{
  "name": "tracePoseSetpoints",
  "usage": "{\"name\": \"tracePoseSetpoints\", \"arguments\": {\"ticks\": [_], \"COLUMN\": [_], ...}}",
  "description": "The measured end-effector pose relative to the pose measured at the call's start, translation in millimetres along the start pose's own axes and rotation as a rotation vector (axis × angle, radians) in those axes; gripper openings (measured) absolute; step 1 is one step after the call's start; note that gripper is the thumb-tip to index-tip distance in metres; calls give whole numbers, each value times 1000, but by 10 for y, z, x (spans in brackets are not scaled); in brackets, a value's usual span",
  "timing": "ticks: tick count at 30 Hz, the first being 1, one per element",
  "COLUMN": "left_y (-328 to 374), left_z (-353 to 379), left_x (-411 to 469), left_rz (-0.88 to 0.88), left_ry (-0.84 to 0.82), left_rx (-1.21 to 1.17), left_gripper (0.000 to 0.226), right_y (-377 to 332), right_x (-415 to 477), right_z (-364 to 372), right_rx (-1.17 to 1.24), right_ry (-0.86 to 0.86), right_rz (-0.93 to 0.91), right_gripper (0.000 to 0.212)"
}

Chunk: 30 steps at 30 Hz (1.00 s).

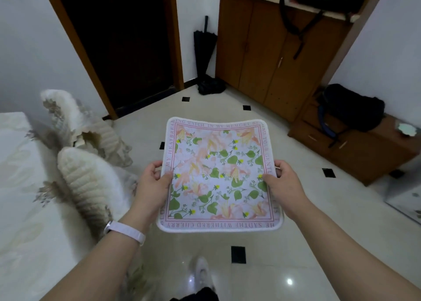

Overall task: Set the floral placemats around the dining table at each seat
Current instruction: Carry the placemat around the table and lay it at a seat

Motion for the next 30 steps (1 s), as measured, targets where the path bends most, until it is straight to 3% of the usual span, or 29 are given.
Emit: {"name": "tracePoseSetpoints", "arguments": {"ticks": [11, 30], "left_y": [522, 1293], "left_z": [127, 202], "left_x": [1712, 3555], "left_rz": [-40, -57], "left_ry": [128, 597], "left_rx": [-31, -210], "left_gripper": [17, 19], "right_y": [-1091, -2631], "right_x": [1774, 4628], "right_z": [687, 2316], "right_rx": [-97, -120], "right_ry": [-72, -602], "right_rz": [-65, -221], "right_gripper": [25, 23]}}
Point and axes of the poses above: each hand's wrist, its own x-axis towards the middle knuckle, its own z-axis out of the palm, y = z × x, the point moved 5 cm from there along x, towards the middle knuckle, and after that the axes turned 2 degrees about z, right-handed, at the moved point
